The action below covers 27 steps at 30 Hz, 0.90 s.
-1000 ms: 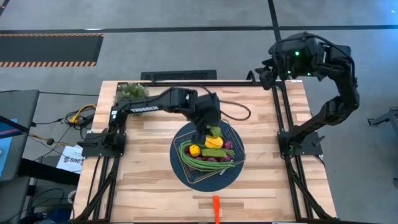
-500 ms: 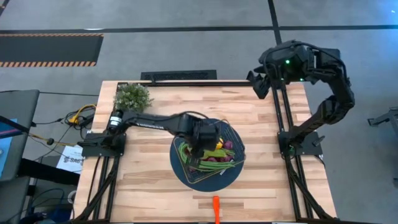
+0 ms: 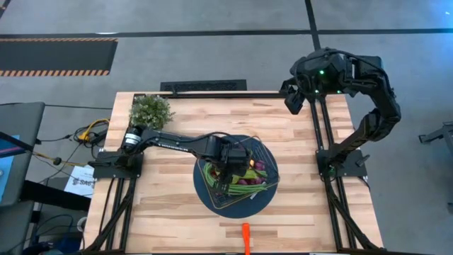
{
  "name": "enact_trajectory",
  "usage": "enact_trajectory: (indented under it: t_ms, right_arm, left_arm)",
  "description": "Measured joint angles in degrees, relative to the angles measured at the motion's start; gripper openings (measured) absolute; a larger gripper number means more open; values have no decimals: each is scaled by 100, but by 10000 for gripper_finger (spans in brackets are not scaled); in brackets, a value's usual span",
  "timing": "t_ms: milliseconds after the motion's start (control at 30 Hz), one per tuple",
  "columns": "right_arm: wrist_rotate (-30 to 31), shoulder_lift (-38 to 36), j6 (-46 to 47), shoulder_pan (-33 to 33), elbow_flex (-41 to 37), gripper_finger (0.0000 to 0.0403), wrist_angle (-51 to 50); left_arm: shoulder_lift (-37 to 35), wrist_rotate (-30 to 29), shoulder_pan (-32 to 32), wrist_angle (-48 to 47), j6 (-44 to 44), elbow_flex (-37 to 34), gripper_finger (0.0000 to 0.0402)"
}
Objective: Build produce basket
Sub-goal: Put the green chayote into the gold wire basket, then put the orange carrot into the gold wire basket
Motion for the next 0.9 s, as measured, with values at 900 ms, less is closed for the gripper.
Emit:
enact_trajectory:
  t_ms: [900]
  right_arm:
    - [-239, -85, 175, 126, 5, 225, 0]
  left_arm:
    - [-192, -1473, 274, -2283, -128, 1745, 212]
